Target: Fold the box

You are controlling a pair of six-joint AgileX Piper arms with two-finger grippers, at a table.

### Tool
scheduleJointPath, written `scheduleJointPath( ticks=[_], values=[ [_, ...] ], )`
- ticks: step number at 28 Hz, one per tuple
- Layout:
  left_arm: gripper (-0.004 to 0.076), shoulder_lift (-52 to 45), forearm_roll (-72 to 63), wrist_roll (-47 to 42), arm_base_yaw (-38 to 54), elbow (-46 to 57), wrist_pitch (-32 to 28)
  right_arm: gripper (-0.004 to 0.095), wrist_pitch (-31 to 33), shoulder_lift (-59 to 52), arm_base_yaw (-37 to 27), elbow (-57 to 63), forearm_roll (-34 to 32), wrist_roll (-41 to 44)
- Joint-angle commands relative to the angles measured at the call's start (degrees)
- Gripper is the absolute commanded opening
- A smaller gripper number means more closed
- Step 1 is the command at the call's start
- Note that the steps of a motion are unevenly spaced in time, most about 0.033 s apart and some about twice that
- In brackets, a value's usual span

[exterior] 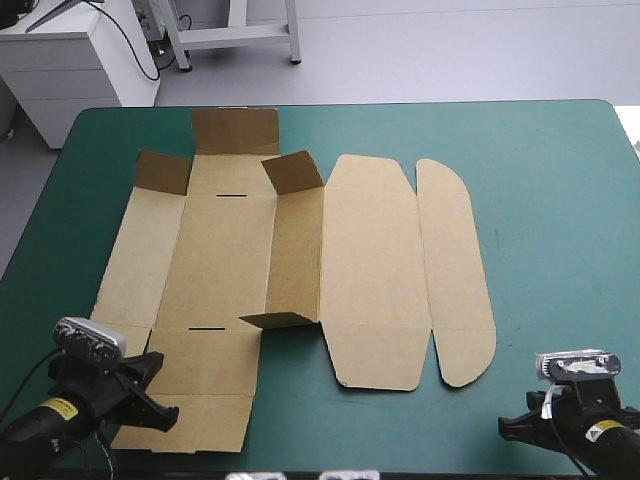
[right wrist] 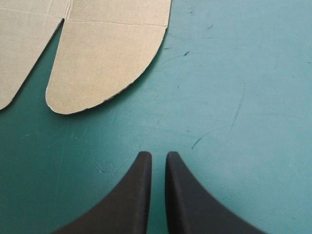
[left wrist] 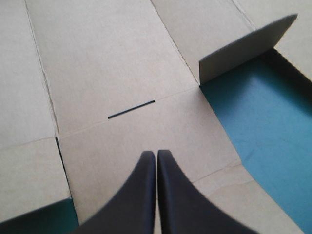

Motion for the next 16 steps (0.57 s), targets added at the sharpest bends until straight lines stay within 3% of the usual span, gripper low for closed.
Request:
scheduleJointPath(
  ticks=[1, 16],
  values=[
    [-0.0008, 4.5, -1.6, -1.2, -0.4, -6.1, -3.2, 0.0089, -2.3, 0.3, 0.1, -1.6, 0.8, -0.6],
    [-0.0008, 33.7, -0.9, -6.3, -0.3, -23.7, -3.2, 0.0089, -2.3, 0.3, 0.1, -1.6, 0.8, -0.6]
  ],
)
